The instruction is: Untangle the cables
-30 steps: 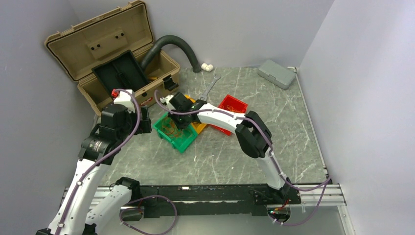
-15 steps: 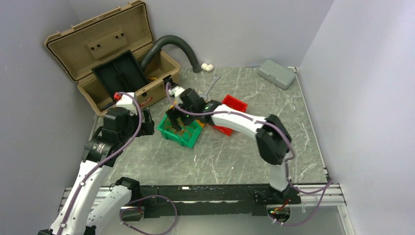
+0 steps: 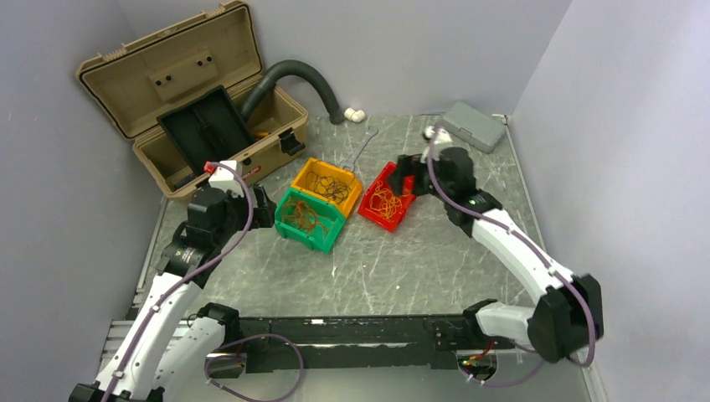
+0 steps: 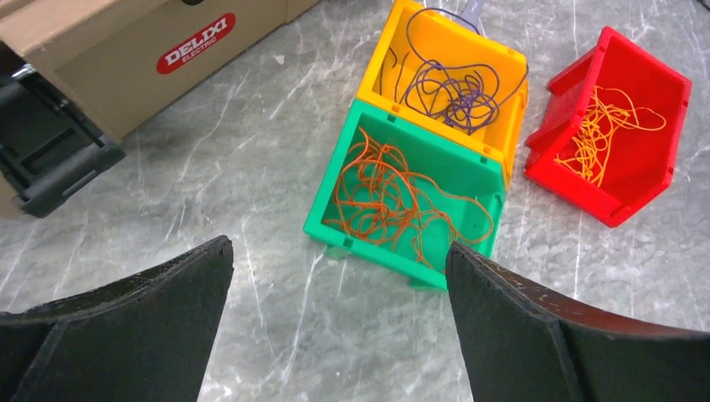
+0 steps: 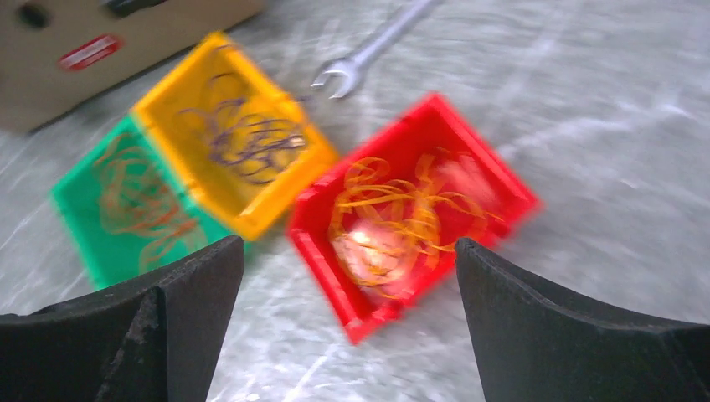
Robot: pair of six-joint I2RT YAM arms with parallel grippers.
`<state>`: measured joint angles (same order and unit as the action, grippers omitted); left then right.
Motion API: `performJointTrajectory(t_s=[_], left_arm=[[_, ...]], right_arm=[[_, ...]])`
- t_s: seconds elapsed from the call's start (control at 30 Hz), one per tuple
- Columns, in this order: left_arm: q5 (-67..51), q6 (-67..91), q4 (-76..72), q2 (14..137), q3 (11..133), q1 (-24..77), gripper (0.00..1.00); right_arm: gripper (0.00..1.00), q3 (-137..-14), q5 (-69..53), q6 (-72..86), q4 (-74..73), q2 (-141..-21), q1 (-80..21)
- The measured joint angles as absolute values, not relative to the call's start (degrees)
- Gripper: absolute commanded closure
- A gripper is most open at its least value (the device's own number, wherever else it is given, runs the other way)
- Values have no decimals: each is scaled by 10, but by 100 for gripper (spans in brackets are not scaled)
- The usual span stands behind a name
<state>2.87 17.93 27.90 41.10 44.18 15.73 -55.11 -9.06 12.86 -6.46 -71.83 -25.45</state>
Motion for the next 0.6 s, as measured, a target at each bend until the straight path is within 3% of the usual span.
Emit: performJointTrajectory(t_s=[0.23, 0.4, 0.6], left_arm=[[50, 158, 102, 394, 295, 157, 2], [74, 113, -53, 367, 147, 163, 1], [164, 22, -222, 413, 110, 160, 1]], right_arm=[[2, -351, -12, 140, 42, -552, -107], [3, -213, 52, 100, 128, -452, -91], [2, -125, 146, 32, 303, -530, -91]])
